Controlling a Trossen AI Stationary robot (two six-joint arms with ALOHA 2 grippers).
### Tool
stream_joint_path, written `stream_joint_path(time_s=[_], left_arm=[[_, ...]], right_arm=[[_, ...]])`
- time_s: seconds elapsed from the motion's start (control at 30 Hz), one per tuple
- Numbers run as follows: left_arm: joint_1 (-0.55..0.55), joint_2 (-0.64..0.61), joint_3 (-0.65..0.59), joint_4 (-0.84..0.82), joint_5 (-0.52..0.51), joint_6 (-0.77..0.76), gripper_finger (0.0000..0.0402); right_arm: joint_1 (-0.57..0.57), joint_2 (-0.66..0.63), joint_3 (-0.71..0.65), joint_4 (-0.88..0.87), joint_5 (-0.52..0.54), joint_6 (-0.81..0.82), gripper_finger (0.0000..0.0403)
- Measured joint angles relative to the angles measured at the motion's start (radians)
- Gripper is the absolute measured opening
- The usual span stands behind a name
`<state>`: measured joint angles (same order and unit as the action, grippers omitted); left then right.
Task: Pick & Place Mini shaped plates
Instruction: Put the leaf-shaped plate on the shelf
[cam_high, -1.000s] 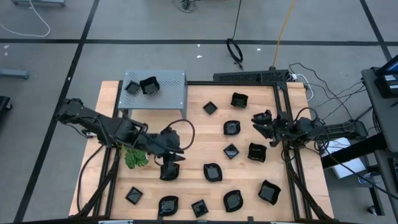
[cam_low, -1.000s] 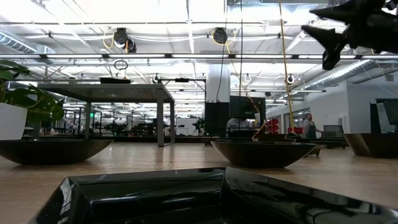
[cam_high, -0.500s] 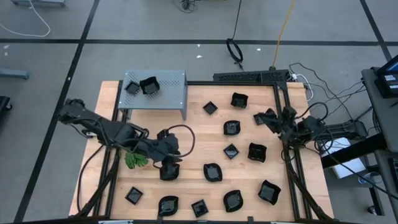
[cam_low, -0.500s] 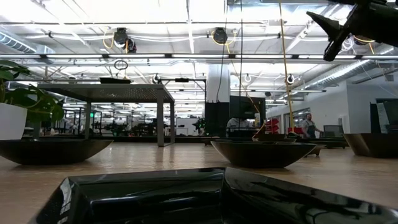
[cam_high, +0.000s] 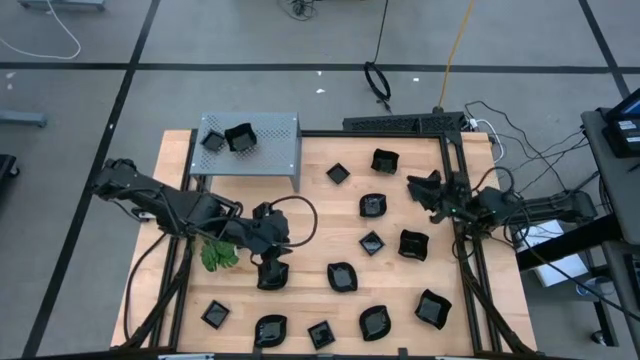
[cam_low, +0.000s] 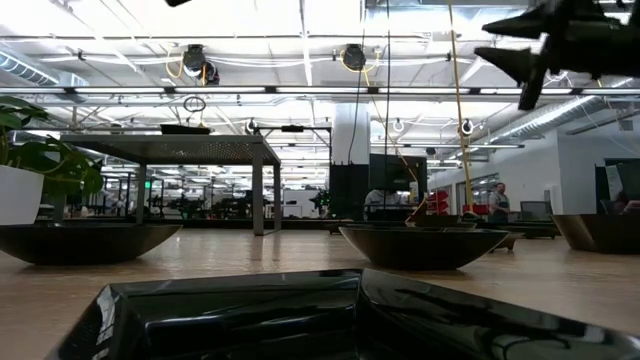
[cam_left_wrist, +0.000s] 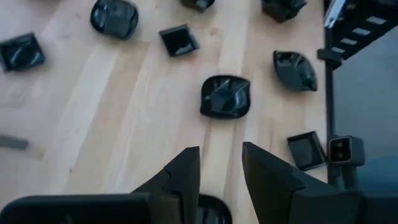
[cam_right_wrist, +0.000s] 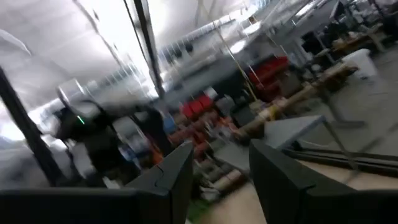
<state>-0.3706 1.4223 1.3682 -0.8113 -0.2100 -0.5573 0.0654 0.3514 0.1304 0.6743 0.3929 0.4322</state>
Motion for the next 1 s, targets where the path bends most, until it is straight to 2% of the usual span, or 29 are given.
stream_joint_path(time_s=[0.17,0.4,0.73,1.0], left_arm=[[0.002,0.029,-0.001,-0.035,0.006,-0.078,0.0122],[-0.017,0.16,-0.001,-0.028,0.139,-0.166,0.0122],[-0.075,0.379,-0.001,-0.075,0.329,-0.158,0.0131],[-0.125,0.502,-0.001,-0.122,0.345,-0.121,0.0182]], right_arm=[[0.0,0.094,0.138,-0.245,-0.001,-0.036,0.0144],[0.002,0.235,0.287,-0.488,-0.003,-0.037,0.0144],[0.002,0.358,0.308,-0.519,-0.005,-0.052,0.0144],[0.002,0.388,0.309,-0.529,-0.005,-0.052,0.0144]])
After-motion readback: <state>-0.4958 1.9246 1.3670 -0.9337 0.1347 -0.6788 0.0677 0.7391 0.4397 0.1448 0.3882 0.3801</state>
